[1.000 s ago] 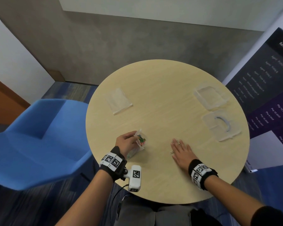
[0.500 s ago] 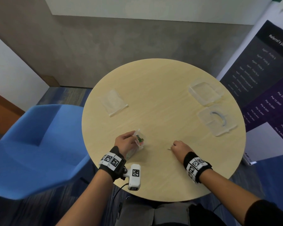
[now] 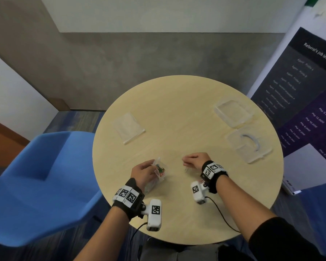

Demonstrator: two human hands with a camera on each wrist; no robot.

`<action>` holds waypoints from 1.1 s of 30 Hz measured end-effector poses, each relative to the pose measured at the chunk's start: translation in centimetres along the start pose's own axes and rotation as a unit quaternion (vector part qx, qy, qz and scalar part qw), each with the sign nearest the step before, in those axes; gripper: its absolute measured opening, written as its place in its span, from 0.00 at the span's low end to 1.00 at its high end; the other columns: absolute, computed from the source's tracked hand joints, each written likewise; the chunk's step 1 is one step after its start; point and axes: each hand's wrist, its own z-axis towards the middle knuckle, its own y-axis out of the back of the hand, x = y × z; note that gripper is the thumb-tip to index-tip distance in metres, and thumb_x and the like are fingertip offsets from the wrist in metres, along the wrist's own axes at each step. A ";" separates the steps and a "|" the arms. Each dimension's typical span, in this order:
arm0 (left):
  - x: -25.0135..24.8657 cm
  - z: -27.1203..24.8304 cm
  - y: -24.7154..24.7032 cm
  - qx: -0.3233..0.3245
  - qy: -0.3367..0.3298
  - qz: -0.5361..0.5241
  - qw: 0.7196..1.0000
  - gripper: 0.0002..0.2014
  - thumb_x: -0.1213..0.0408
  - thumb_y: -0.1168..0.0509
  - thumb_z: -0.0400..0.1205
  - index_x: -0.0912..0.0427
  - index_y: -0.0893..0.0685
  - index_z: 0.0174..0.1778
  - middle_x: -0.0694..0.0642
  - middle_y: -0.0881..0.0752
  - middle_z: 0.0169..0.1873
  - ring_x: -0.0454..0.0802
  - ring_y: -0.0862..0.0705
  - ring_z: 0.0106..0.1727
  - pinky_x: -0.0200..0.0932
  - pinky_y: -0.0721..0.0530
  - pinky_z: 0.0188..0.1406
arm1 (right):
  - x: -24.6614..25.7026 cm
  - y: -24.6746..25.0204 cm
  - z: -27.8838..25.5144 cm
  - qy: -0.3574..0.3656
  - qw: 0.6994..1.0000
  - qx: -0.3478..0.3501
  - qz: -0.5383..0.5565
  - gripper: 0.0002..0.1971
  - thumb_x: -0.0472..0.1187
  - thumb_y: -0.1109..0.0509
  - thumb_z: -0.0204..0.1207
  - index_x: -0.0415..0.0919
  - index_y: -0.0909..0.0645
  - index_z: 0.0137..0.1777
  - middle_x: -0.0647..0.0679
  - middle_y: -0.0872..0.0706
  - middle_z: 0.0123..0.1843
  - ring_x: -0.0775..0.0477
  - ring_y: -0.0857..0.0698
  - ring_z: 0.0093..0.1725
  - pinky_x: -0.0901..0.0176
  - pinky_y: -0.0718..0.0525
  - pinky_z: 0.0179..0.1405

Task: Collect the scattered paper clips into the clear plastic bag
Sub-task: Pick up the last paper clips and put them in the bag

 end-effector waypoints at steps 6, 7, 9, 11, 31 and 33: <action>-0.3 0.2 -1.1 0.009 0.000 0.020 1.000 0.17 0.85 0.38 0.78 0.74 0.18 0.62 0.62 0.13 0.37 0.46 0.11 0.27 0.33 0.14 0.25 | 1.7 -5.4 -3.8 0.098 0.986 0.119 -0.067 0.09 0.33 0.20 0.67 0.32 0.10 0.47 0.39 0.08 0.43 0.46 0.08 0.42 0.67 0.12 0.42; -0.3 0.2 -1.1 0.008 0.000 0.028 1.000 0.18 0.84 0.37 0.78 0.74 0.19 0.64 0.63 0.12 0.38 0.47 0.11 0.29 0.33 0.14 0.27 | 1.7 -5.8 -3.9 0.133 0.975 0.093 -0.150 0.08 0.36 0.19 0.68 0.35 0.09 0.47 0.42 0.08 0.42 0.51 0.09 0.40 0.71 0.13 0.39; -0.2 0.6 -0.9 0.007 0.000 0.039 0.999 0.20 0.82 0.36 0.78 0.73 0.20 0.67 0.65 0.12 0.43 0.50 0.11 0.36 0.33 0.13 0.29 | 1.6 -6.3 -4.0 0.192 0.940 0.065 -0.274 0.07 0.40 0.22 0.70 0.41 0.08 0.47 0.47 0.07 0.42 0.57 0.10 0.39 0.69 0.12 0.44; -0.1 0.9 -0.7 0.006 0.001 0.044 0.999 0.22 0.82 0.36 0.77 0.72 0.21 0.69 0.67 0.12 0.45 0.51 0.11 0.38 0.33 0.13 0.31 | 1.8 -6.8 -4.3 0.223 0.913 0.085 -0.332 0.08 0.37 0.26 0.73 0.44 0.08 0.49 0.48 0.07 0.45 0.54 0.10 0.45 0.66 0.14 0.53; 0.2 2.5 1.4 0.027 -0.028 0.018 0.999 0.11 0.76 0.38 0.82 0.67 0.13 0.57 0.63 0.13 0.50 0.60 0.14 0.52 0.43 0.13 0.39 | -6.1 4.7 -3.8 0.139 0.856 -0.020 -0.498 0.04 0.45 0.22 0.69 0.47 0.12 0.38 0.52 0.15 0.38 0.56 0.18 0.36 0.64 0.18 0.43; 0.0 2.5 1.2 0.040 -0.025 0.025 0.999 0.11 0.76 0.37 0.82 0.68 0.13 0.57 0.64 0.13 0.51 0.61 0.14 0.53 0.42 0.13 0.37 | -6.6 3.7 -3.8 0.143 0.859 -0.013 -0.492 0.04 0.45 0.22 0.69 0.49 0.14 0.36 0.53 0.16 0.38 0.55 0.18 0.36 0.64 0.18 0.42</action>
